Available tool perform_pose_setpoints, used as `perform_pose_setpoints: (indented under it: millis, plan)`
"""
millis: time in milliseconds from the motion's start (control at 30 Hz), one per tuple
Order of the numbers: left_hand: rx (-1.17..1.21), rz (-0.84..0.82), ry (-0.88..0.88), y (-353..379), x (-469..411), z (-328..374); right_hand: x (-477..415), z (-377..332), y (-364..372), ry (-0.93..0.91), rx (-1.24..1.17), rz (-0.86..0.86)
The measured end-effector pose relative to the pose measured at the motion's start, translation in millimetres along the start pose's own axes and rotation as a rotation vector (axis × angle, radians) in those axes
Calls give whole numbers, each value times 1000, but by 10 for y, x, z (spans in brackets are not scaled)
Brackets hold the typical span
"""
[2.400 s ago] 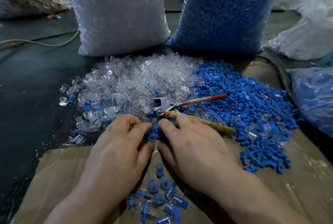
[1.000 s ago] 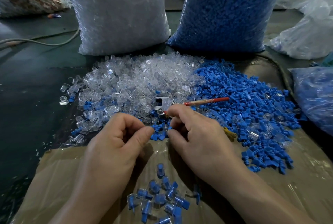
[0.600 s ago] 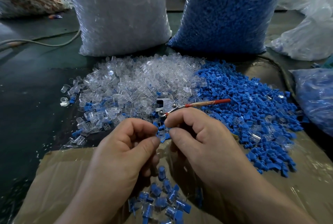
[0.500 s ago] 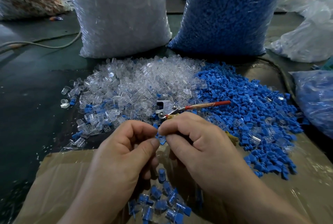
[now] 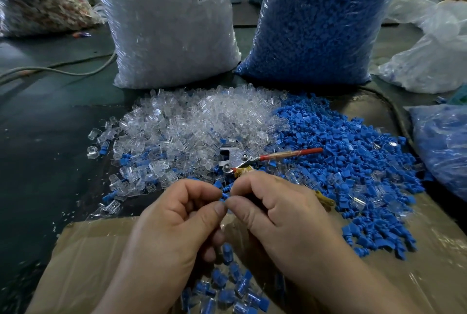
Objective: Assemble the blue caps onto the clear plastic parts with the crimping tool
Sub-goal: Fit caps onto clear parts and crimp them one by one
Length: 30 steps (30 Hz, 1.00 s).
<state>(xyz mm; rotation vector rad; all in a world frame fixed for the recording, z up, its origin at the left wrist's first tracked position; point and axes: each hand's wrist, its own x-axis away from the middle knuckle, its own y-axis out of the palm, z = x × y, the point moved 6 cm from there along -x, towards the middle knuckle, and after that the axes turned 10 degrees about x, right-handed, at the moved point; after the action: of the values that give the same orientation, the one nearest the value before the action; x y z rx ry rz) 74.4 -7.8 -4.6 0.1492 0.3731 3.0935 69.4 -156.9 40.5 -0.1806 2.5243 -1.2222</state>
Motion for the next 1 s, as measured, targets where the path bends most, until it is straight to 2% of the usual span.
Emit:
perform_pose_setpoints:
  millis: [233,400,600,800,1000]
  plan:
    - [33,4,37,-3,-14,-19,43,-110,-16,-148,98,89]
    - [-47,-52,49,35,23,10,31,-88,-23,-126,145,154]
    - [-86,12,43,-44,-9,-27,50,-139,-82,-194,94,191]
    - [-25,-10,13,-25,3,-8,50,-157,-10,-183,160,80]
    - [62,-35,-29,-11,5,15,47,-142,-44,-162,108,130]
